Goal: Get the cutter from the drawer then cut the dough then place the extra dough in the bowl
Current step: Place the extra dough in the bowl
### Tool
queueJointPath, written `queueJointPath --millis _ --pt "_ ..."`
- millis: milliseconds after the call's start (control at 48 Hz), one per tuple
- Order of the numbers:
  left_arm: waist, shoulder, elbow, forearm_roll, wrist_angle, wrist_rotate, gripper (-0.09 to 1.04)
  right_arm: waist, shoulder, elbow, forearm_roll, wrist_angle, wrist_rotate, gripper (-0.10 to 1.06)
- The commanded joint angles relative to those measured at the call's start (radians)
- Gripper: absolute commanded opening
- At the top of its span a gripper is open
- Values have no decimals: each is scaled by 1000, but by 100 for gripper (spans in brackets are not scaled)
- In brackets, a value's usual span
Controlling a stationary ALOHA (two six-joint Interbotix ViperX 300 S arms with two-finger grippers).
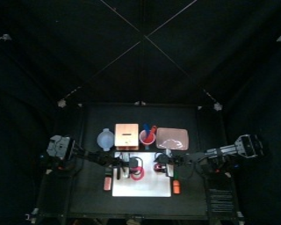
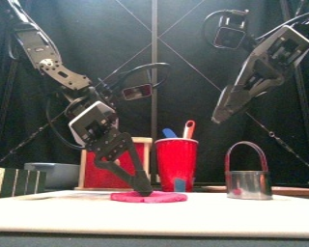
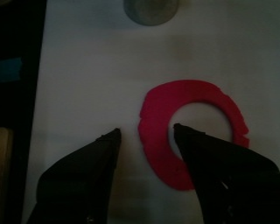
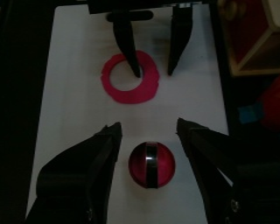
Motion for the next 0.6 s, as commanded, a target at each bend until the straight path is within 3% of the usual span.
queueJointPath --millis 21,375,604 --pt "-3 5 -20 3 37 -3 77 -3 -23 -3 5 -9 0 88" --pt "-31 8 -23 52 94 -3 46 -5 -21 -5 9 -9 2 88" --pt "-34 -32 -40 52 72 -3 43 -6 -21 -9 25 -9 2 88"
